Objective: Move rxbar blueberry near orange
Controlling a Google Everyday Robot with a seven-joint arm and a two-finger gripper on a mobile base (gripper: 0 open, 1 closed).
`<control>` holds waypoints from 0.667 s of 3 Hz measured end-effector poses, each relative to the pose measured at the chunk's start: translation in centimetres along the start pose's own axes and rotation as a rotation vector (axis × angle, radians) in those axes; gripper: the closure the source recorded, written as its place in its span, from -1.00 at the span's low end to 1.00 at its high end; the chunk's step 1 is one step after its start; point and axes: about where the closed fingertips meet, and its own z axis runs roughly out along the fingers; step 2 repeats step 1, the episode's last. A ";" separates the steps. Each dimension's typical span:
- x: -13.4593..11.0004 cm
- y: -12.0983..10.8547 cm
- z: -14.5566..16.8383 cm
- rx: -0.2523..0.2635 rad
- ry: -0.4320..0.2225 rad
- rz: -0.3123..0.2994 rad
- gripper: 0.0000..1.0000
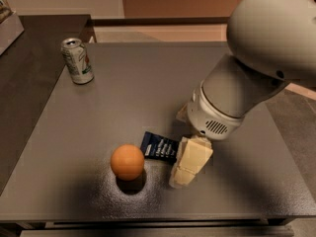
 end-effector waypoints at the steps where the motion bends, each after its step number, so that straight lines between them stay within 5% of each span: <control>1: 0.0 0.0 0.0 0.000 0.000 0.000 -1.00; 2: 0.0 0.0 0.0 0.000 0.000 0.000 -1.00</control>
Offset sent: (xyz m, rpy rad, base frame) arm 0.0000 0.0000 0.0000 0.0000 0.0000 0.0000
